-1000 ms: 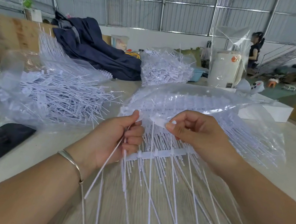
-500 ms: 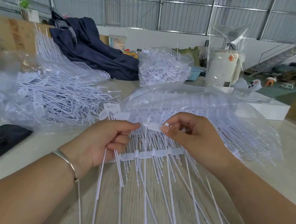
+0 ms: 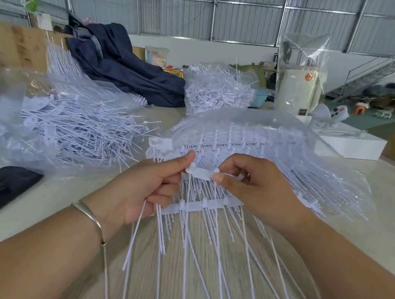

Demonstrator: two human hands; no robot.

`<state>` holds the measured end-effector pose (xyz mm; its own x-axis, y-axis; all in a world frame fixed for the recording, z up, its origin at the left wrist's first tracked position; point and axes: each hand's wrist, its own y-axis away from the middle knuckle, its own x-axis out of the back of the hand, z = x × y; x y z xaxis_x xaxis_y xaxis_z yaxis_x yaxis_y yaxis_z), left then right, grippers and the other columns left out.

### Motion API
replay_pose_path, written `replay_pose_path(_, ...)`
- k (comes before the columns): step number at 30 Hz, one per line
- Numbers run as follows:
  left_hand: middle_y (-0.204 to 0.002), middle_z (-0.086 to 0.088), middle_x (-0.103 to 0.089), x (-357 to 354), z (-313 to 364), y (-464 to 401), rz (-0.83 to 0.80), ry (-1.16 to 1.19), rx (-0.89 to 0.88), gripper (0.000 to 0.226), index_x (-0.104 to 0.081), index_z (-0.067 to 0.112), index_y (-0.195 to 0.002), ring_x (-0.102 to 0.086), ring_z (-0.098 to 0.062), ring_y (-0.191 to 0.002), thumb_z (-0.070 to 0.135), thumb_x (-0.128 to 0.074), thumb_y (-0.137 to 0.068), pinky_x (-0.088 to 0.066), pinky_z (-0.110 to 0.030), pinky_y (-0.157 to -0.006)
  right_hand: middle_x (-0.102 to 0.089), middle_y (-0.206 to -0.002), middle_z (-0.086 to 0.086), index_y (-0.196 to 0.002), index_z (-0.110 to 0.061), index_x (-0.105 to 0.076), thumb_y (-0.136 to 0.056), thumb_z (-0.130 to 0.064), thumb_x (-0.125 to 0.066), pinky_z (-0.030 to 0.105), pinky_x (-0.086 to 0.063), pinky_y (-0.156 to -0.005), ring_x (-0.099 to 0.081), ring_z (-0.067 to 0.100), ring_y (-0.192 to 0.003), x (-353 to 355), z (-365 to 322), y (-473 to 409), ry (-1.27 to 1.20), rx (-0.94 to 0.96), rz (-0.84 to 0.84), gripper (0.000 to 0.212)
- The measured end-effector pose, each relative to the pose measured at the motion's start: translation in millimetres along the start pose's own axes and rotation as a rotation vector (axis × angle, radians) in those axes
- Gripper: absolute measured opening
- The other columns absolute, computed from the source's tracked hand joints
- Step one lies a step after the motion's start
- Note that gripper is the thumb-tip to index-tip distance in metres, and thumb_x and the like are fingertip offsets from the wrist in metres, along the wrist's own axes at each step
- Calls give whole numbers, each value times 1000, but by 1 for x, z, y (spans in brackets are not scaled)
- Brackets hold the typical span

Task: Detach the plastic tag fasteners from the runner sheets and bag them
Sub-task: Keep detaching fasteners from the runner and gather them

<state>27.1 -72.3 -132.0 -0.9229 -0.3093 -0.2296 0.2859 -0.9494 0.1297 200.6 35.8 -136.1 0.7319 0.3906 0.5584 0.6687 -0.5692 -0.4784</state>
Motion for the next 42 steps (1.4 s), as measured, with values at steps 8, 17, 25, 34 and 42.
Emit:
replay_pose_path(8,-55,7,-25,0,-2,-1,10,-86,-56,21,-63,20,-50,-18,-3,-37,19,-84,-55,-14,-14,-29,-54,-65,-13,-86,-20,-69,-90,-25,-68,11,-35,-59,-47,-2,-56,4,1,-1,37,33,-21,7)
replay_pose_path(17,-51,9,-23,4,1,0,-64,-1,-76,32,-52,22,-49,-18,-2,-35,20,-83,-58,-13,-13,-30,-57,-64,9,-77,-6,-66,-74,-59,-63,24,-40,-66,-50,12,-61,13,1,-2,-110,-103,-81,53)
replay_pose_path(25,-46,10,-25,-8,-3,4,-235,190,-45,34,-46,19,-58,-22,0,-30,23,-80,-60,-16,-12,-28,-53,-75,10,-74,-10,-66,-70,-57,-69,25,-37,-74,-43,16,-67,9,-14,0,-389,-94,-147,48)
replay_pose_path(34,-56,6,-40,-14,-3,5,-305,324,-44,22,-52,14,-71,-28,-1,-35,21,-74,-72,-16,-11,-29,-46,-62,-1,-64,-21,-64,-71,-62,-59,11,-37,-61,-42,9,-61,3,-20,1,-341,-121,-129,42)
replay_pose_path(42,-50,7,-35,-2,8,2,-196,375,-39,28,-44,18,-65,-29,-2,-31,34,-57,-84,-14,-13,-27,-43,-75,11,-86,4,-60,-71,-39,-73,36,-32,-73,-38,21,-70,7,-16,0,-426,-149,-22,47)
